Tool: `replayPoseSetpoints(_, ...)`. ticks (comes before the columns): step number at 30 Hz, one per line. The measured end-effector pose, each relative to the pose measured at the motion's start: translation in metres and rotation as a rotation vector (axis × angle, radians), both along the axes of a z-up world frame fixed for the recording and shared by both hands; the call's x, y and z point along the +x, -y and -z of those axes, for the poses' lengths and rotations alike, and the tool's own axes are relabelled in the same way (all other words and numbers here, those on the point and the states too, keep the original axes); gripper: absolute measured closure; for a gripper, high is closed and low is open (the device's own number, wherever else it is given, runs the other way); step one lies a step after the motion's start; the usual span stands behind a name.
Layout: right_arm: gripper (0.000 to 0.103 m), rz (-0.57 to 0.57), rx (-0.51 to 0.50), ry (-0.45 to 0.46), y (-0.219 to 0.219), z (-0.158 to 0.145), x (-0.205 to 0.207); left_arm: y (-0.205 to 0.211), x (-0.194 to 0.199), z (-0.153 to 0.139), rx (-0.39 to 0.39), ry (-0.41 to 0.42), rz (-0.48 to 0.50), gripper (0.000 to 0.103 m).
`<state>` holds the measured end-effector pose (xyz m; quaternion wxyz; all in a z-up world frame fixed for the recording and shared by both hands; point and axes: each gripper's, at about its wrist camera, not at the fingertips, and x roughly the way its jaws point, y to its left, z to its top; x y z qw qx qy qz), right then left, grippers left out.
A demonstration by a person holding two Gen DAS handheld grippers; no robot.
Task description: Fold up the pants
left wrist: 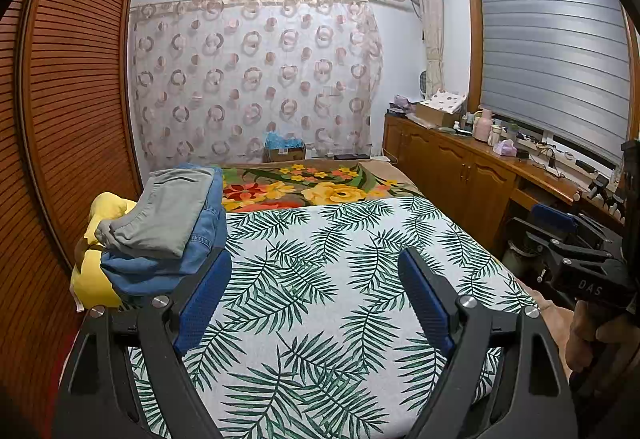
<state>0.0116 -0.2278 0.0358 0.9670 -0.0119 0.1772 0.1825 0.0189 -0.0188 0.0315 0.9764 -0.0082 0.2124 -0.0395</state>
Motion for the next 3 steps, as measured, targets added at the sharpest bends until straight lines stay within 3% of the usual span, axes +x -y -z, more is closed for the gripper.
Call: replayPoseSetpoints(3,0.023,0.001,0.002,-0.001,-0.0004,0.0002,-0.0006,0.0000,0.0000,0.0001,-0.001,-0.001,0.000,0.017)
